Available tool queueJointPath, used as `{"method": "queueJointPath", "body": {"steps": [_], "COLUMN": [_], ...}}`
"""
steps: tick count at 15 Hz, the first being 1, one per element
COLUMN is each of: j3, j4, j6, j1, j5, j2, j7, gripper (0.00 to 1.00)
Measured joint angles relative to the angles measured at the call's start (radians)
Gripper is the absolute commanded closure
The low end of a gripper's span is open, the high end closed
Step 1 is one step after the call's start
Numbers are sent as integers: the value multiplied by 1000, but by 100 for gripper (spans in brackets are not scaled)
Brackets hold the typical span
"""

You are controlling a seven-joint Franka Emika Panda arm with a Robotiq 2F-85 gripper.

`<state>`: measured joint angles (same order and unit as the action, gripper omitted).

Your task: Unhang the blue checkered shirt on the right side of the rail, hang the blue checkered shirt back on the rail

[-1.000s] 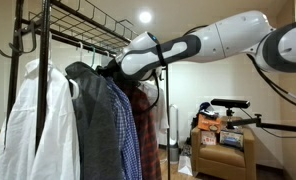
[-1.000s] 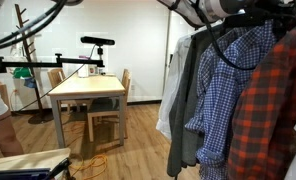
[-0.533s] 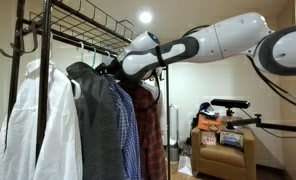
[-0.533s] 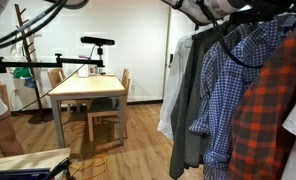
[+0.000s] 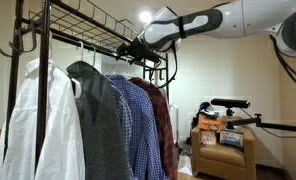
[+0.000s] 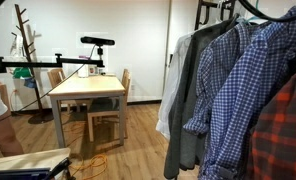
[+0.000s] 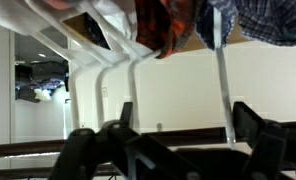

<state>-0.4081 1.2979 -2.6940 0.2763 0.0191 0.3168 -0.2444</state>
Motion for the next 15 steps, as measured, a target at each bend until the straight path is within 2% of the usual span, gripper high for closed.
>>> {"method": "queueJointPath", "body": {"steps": [5, 12, 15], "j3": [-7, -17, 86], "j4": [126, 476, 625], "j6": [70, 92, 173], "j1": [-1, -1, -114], "j5": [1, 3, -12], "j2": [-117, -291, -387], "j7": [4, 4, 29], "gripper": [0, 0, 0]}}
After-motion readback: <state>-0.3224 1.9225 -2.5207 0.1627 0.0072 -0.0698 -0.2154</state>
